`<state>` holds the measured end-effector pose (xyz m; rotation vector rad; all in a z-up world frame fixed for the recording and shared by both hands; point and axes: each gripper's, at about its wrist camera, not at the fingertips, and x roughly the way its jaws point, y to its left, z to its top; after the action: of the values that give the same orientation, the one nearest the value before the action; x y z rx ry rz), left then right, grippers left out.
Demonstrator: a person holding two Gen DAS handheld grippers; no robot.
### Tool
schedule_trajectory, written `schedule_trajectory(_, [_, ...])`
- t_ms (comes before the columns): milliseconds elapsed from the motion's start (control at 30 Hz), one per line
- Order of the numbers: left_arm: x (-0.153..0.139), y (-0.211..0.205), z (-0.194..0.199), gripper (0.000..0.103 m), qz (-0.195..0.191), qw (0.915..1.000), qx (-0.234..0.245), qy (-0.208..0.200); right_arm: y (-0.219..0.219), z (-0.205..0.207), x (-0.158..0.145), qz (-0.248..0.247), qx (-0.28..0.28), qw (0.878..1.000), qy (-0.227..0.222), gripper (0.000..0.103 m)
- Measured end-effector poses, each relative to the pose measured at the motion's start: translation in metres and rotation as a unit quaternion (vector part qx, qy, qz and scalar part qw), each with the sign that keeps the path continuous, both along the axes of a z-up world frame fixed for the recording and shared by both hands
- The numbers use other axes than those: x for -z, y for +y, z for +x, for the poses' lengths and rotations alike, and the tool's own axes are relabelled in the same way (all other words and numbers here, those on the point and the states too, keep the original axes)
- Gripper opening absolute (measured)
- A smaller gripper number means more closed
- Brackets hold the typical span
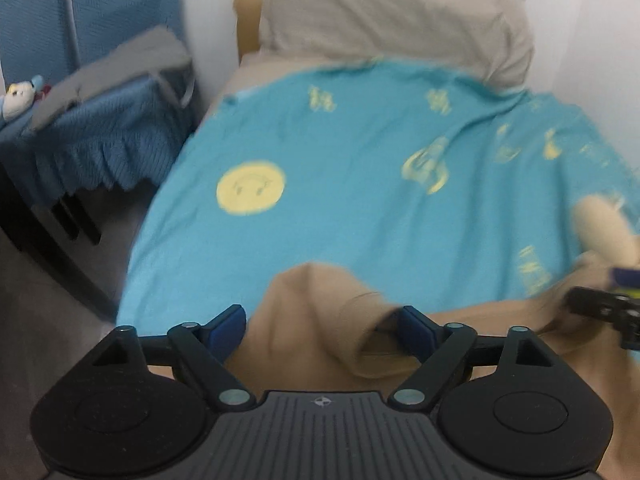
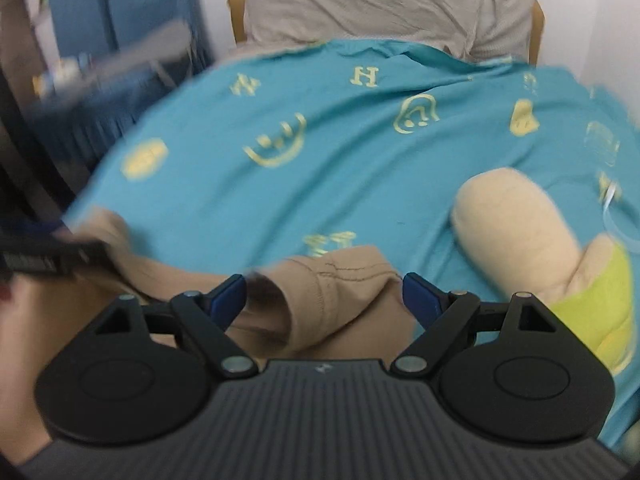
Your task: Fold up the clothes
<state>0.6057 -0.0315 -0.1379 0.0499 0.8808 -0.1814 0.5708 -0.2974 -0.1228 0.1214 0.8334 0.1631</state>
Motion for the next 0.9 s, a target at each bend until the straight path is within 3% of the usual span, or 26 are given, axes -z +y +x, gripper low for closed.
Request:
schedule_trajectory(167, [-0.056,0.007,-0.076,0.094,-0.022,0.9973,0.006,-0.07,-0.011,-0.06,-0.04,0.006,0.063,0.997,-0.054,0.086])
schedule_trajectory(400, [-0.123,0.034,-0.219,0.094,-0.066,0.9892,-0.009,-0.13,0.002,-0.199,-0.086,0.049,0.099,0.987,-0.117,0.086])
schedule_trajectory(700, [-0.172,0.085,-0.377,0.094,-0.098,0.9803,-0.05,-0.164,0.021,-0.353,-0.148,0.071,0.113,0.979,-0.152,0.086])
schedule_trajectory(900, [-0.176,0.111,-0.423,0.095,-0.131,0.9785,-0.091,-0.131,0.027,-0.411,-0.164,0.12,0.103,0.974,-0.164,0.086])
